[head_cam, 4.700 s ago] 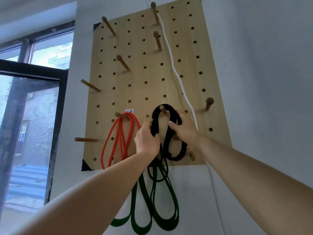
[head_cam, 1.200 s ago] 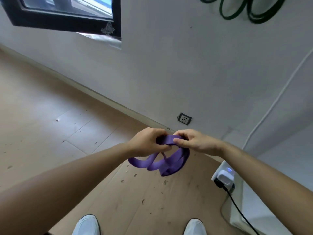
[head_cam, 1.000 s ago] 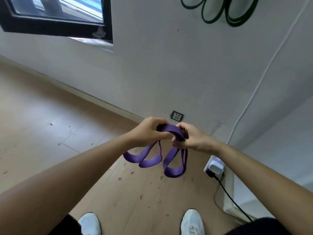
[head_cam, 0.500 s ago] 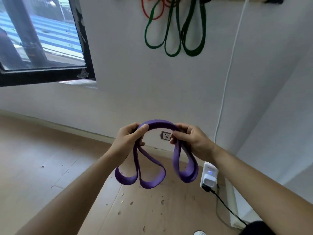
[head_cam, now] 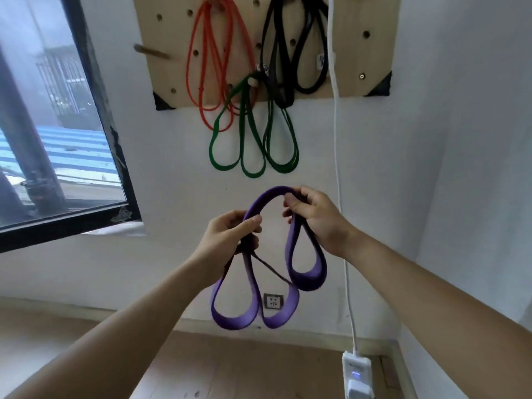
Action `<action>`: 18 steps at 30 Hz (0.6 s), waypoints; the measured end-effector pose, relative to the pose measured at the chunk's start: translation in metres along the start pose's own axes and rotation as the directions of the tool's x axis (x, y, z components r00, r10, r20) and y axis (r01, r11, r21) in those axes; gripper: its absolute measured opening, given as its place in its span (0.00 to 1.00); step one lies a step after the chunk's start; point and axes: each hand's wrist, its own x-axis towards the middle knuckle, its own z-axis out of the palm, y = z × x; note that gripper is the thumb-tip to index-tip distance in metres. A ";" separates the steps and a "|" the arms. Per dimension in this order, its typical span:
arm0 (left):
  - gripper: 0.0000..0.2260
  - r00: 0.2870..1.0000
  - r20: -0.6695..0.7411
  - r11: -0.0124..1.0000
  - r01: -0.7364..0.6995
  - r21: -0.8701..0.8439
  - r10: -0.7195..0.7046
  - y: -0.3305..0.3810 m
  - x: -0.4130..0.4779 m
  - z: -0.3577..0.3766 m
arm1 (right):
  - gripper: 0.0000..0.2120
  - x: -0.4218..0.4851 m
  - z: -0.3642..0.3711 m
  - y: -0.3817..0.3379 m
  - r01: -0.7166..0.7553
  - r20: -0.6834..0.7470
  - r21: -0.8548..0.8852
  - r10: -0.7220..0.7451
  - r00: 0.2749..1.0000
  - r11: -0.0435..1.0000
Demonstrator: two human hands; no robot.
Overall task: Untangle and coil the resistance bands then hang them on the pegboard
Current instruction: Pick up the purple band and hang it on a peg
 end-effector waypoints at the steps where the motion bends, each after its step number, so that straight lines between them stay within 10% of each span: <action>1: 0.10 1.000 -0.014 1.000 -0.015 -0.005 0.015 0.012 0.009 0.004 | 0.08 0.010 -0.006 -0.008 0.016 -0.012 -0.024 -0.016 1.000 1.000; 18: 0.11 0.966 0.054 0.944 -0.260 0.203 0.254 0.151 0.131 0.076 | 0.11 0.105 -0.109 -0.110 0.244 -0.190 -0.311 -0.312 0.931 0.919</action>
